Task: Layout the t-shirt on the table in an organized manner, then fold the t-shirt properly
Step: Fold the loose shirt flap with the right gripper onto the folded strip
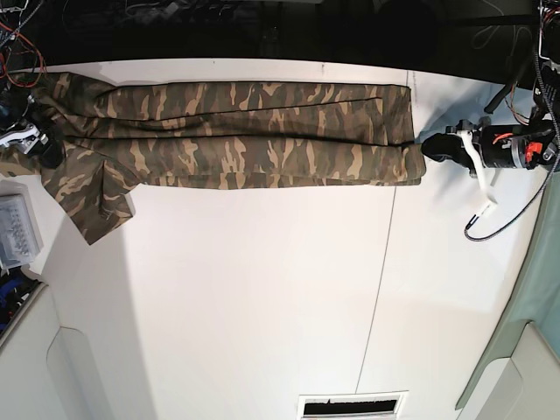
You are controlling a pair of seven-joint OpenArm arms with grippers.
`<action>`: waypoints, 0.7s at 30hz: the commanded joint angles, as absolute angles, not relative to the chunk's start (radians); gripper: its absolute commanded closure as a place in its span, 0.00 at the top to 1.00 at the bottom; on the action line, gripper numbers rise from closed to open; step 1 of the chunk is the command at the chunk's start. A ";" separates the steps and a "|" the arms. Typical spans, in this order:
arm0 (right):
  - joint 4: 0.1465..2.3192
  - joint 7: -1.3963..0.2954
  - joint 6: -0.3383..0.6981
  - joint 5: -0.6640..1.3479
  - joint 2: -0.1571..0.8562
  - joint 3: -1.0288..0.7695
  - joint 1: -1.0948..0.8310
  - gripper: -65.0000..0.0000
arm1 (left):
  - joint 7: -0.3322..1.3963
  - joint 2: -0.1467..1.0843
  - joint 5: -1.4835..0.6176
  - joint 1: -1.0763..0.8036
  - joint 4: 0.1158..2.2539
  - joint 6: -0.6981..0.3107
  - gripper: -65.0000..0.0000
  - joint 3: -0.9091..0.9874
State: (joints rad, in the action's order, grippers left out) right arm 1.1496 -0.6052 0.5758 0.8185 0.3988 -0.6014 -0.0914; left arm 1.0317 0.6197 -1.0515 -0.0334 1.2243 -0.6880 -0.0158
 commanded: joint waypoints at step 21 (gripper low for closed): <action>0.815 -0.385 0.497 0.497 0.422 -0.318 0.305 0.50 | 0.992 0.637 -1.004 -0.024 1.238 -0.698 0.00 -0.007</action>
